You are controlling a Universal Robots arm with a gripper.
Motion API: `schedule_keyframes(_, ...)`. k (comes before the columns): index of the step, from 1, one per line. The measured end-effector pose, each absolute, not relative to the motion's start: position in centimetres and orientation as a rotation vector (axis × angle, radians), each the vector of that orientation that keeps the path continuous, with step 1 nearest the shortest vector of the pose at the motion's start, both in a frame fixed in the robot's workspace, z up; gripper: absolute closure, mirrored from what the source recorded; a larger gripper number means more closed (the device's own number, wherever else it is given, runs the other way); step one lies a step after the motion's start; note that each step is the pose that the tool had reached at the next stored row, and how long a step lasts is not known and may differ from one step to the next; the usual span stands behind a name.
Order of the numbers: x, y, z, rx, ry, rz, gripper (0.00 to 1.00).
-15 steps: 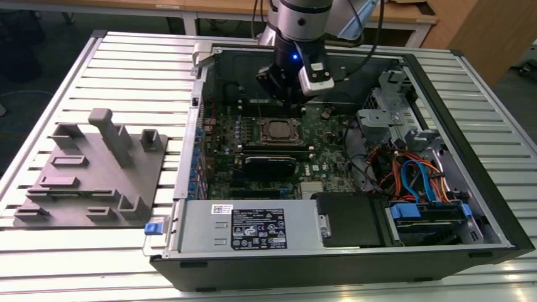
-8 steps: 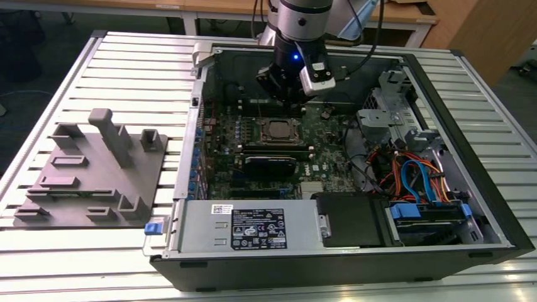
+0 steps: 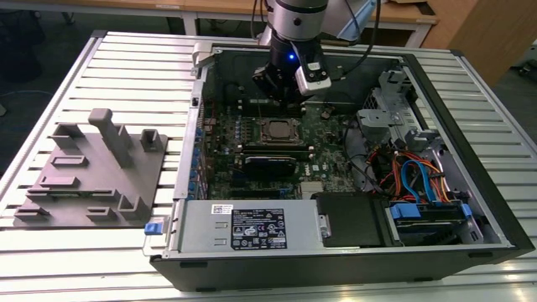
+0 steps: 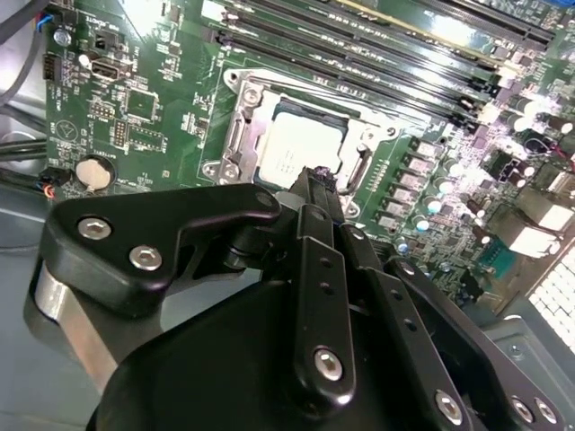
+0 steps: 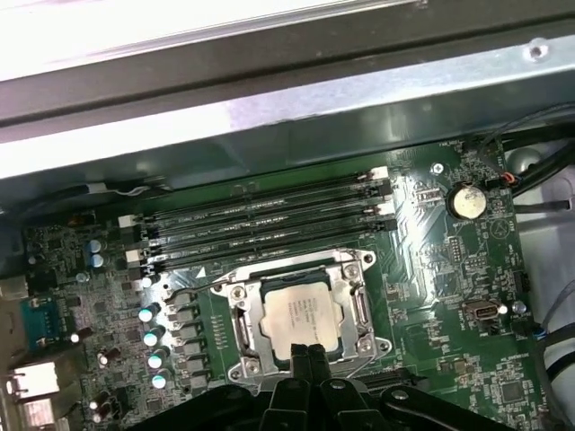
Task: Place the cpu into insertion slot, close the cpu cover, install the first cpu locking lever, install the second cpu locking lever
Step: 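Install the first cpu locking lever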
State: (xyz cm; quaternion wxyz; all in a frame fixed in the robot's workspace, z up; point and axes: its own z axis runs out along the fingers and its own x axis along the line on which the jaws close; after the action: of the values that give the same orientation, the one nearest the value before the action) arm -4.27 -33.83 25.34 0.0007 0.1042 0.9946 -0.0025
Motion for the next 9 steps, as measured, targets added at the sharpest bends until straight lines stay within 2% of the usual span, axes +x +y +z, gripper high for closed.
schedule_keyframes(9,-5.8,-33.8,25.3,0.327,3.120,-0.008,0.90)
